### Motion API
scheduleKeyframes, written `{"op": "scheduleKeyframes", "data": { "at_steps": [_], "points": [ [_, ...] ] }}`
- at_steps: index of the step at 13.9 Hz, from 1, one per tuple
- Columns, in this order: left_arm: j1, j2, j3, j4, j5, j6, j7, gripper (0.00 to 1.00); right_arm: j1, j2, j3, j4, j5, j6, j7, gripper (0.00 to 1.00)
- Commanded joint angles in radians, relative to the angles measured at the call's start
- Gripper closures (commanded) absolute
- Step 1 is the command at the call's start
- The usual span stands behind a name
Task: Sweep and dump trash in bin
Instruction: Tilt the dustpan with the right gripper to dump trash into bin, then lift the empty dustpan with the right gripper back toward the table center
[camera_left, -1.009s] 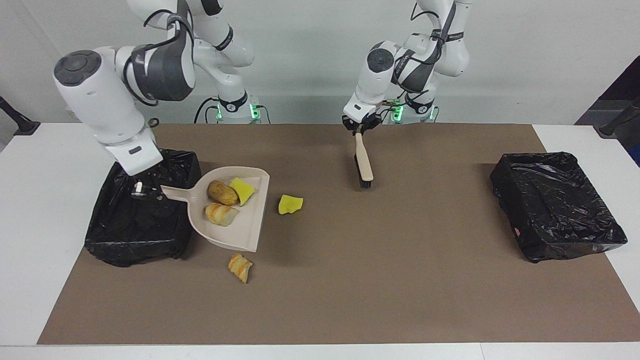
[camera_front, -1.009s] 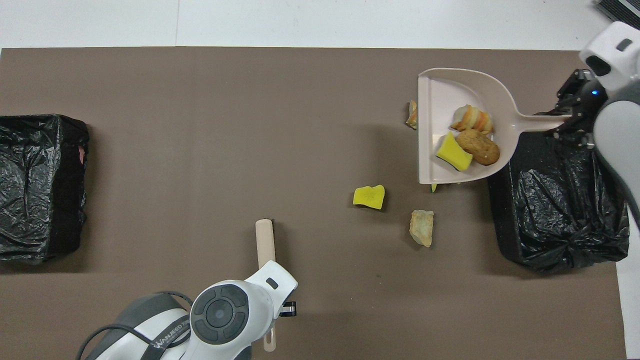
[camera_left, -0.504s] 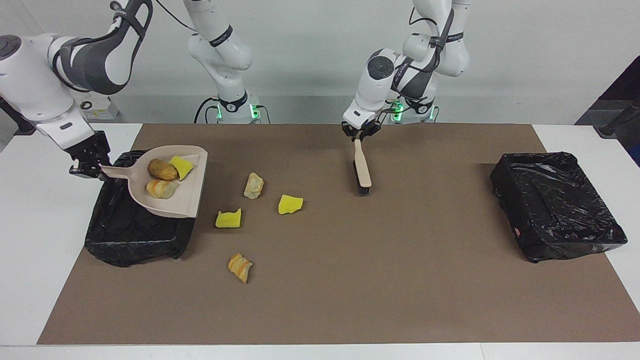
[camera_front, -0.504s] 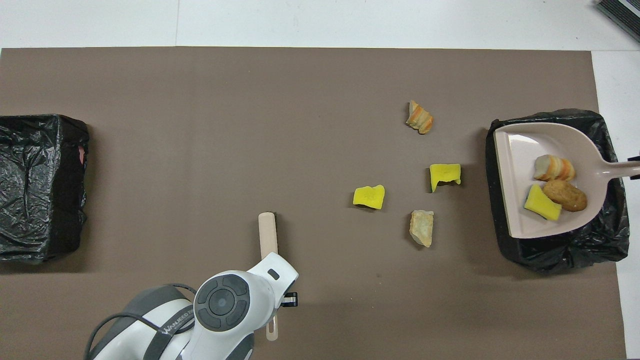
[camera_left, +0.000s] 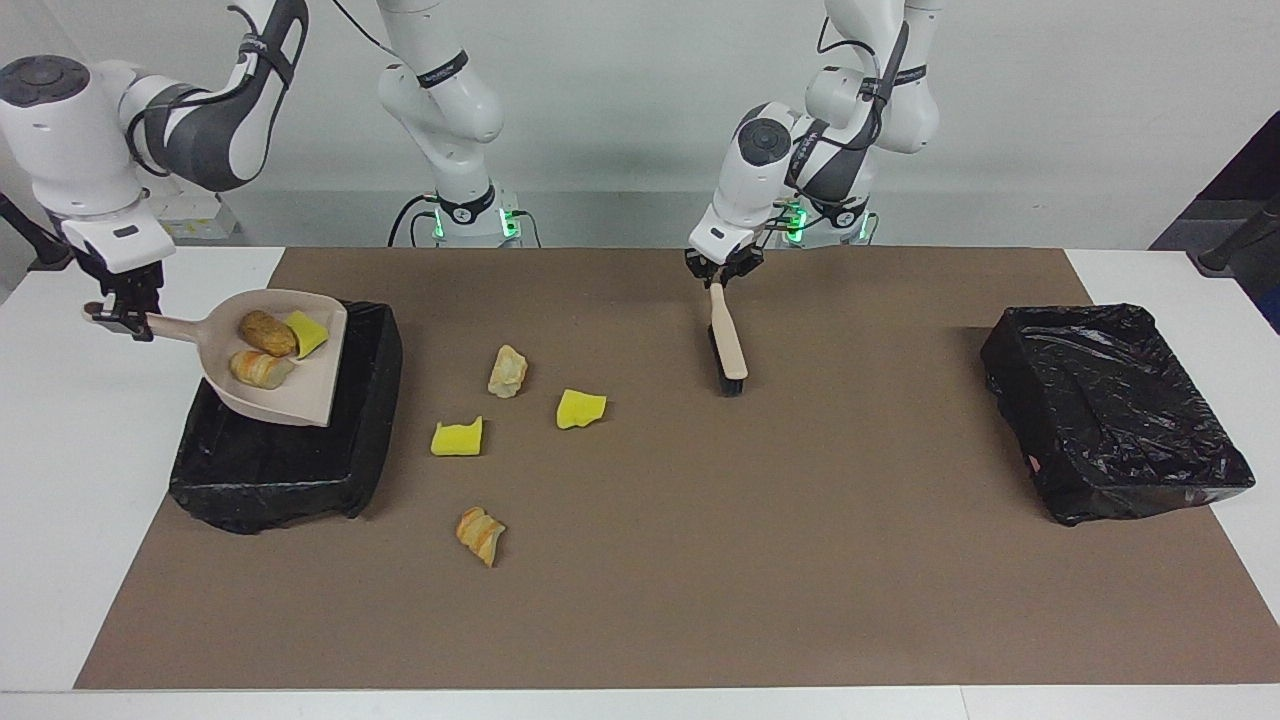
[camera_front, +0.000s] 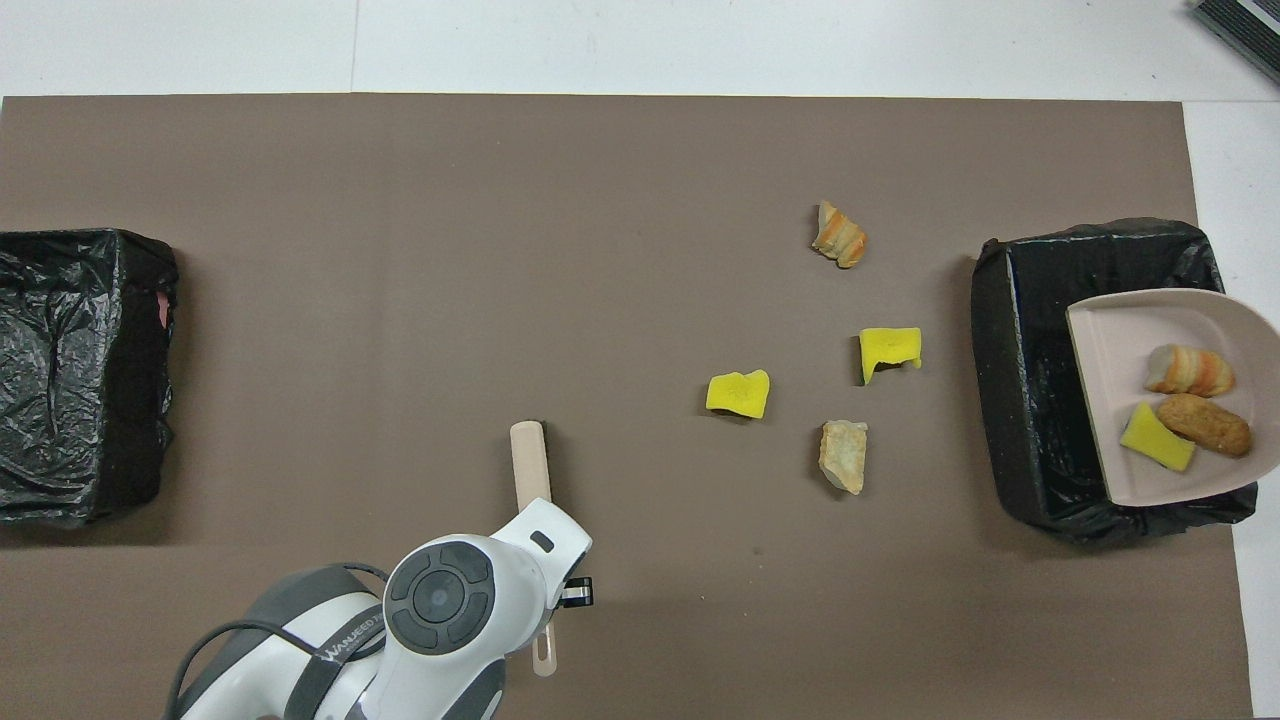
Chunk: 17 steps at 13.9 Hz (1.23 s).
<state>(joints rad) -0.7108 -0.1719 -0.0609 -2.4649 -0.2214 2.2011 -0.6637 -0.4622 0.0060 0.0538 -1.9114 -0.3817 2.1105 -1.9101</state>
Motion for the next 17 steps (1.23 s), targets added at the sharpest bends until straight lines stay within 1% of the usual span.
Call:
{"op": "scheduleKeyframes", "data": {
  "at_steps": [1, 2, 4, 6, 8, 9, 11, 12, 14, 15, 16, 17],
  "points": [
    [0.002, -0.001, -0.004, 0.006, -0.015, 0.003, -0.007, 1.00, 0.034, -0.044, 0.012, -0.067, -0.174, 0.026, 0.138, 1.00],
    [0.002, -0.001, -0.004, 0.006, -0.015, 0.005, -0.001, 0.96, 0.056, -0.055, 0.011, -0.075, -0.228, 0.023, 0.181, 1.00],
    [0.004, 0.000, -0.004, 0.006, -0.015, 0.006, 0.004, 0.75, 0.085, -0.066, 0.012, -0.090, -0.331, 0.016, 0.264, 1.00],
    [0.007, 0.000, -0.004, 0.006, -0.015, 0.005, -0.008, 0.74, 0.125, -0.067, 0.011, -0.090, -0.388, 0.005, 0.293, 1.00],
    [0.010, 0.000, -0.004, 0.006, -0.015, 0.005, -0.008, 0.74, 0.140, -0.069, 0.012, -0.090, -0.463, -0.013, 0.333, 1.00],
    [0.010, 0.000, -0.004, 0.006, -0.015, 0.005, -0.010, 0.74, 0.167, -0.070, 0.012, -0.089, -0.498, -0.035, 0.356, 1.00],
    [0.011, 0.000, -0.004, 0.006, -0.015, 0.006, -0.010, 0.66, 0.203, -0.081, 0.012, -0.089, -0.534, -0.111, 0.410, 1.00],
    [0.011, 0.000, -0.004, 0.006, -0.015, 0.006, -0.008, 0.59, 0.226, -0.084, 0.012, -0.089, -0.554, -0.119, 0.423, 1.00],
    [0.013, 0.002, -0.002, 0.006, -0.015, 0.009, 0.004, 0.46, 0.229, -0.086, 0.014, -0.071, -0.586, -0.139, 0.425, 1.00],
    [0.013, 0.002, -0.002, 0.006, -0.015, 0.006, 0.007, 0.35, 0.231, -0.090, 0.018, -0.058, -0.610, -0.144, 0.415, 1.00],
    [0.013, 0.002, -0.002, 0.007, -0.015, 0.003, 0.007, 0.15, 0.231, -0.095, 0.020, -0.051, -0.626, -0.145, 0.410, 1.00],
    [0.013, 0.006, -0.002, 0.026, -0.015, -0.010, 0.004, 0.02, 0.231, -0.101, 0.021, -0.046, -0.629, -0.145, 0.402, 1.00]
  ]
}}
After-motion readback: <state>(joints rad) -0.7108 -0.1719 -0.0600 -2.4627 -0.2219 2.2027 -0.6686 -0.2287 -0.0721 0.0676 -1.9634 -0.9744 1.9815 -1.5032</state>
